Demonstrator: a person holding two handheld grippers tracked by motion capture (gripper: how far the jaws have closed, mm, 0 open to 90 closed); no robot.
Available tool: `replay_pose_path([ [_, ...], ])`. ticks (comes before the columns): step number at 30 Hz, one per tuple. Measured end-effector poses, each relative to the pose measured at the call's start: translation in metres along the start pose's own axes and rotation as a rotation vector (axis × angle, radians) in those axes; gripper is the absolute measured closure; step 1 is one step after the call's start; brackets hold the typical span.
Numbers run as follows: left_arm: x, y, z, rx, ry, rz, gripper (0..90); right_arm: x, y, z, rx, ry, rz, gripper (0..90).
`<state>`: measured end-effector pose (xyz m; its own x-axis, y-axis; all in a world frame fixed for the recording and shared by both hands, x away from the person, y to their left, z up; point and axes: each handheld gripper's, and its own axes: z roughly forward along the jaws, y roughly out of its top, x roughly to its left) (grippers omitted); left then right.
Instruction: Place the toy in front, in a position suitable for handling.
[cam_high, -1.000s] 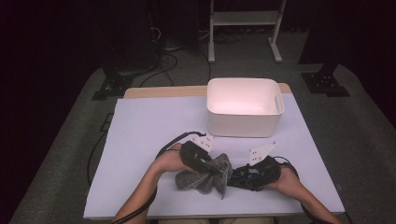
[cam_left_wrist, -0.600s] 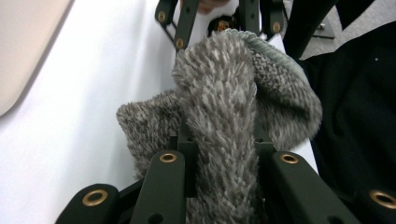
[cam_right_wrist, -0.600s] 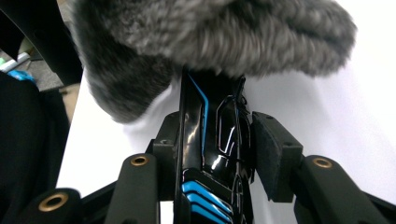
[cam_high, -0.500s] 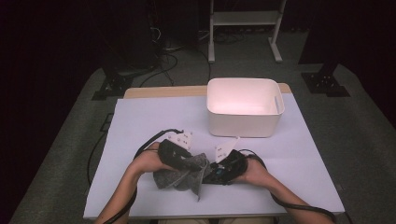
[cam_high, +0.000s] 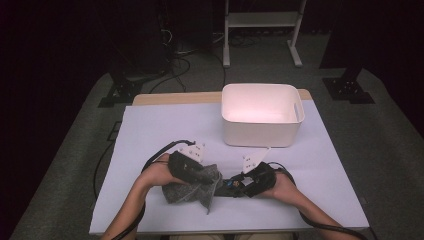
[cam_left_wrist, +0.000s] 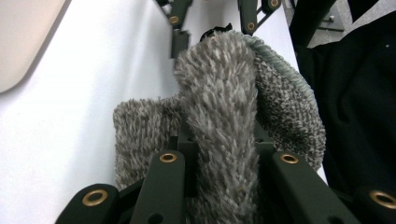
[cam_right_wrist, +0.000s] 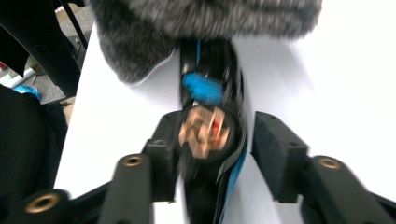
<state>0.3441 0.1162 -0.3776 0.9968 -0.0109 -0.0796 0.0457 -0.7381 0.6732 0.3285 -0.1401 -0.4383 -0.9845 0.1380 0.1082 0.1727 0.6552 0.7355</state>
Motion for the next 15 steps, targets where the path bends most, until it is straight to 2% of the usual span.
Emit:
replay_pose_path([
  [1, -0.001, 0.003, 0.001, 0.001, 0.019, 0.014, 74.5, 0.0, -0.002, -0.001, 0.005, -0.003, 0.007, 57.6],
  [2, -0.001, 0.006, 0.002, 0.002, 0.024, 0.019, 75.4, 0.0, -0.005, -0.001, 0.002, 0.007, 0.012, 63.5],
  [4, -0.002, 0.015, 0.006, 0.001, -0.003, 0.035, 75.5, 0.001, -0.007, -0.002, -0.015, 0.008, 0.019, 64.0],
  [6, -0.003, 0.025, 0.016, 0.028, -0.019, 0.062, 75.5, 0.002, -0.006, 0.0, -0.013, 0.004, 0.011, 63.8],
  [8, 0.001, 0.04, 0.032, 0.044, -0.041, 0.091, 75.4, 0.003, -0.005, 0.001, -0.012, -0.004, 0.001, 63.6],
  [12, 0.003, 0.052, 0.045, 0.039, -0.061, 0.098, 75.5, 0.004, -0.007, 0.003, -0.029, -0.01, 0.015, 63.4],
  [15, 0.004, 0.062, 0.053, 0.052, -0.073, 0.121, 75.4, 0.003, -0.008, 0.003, -0.031, -0.004, 0.015, 63.4],
])
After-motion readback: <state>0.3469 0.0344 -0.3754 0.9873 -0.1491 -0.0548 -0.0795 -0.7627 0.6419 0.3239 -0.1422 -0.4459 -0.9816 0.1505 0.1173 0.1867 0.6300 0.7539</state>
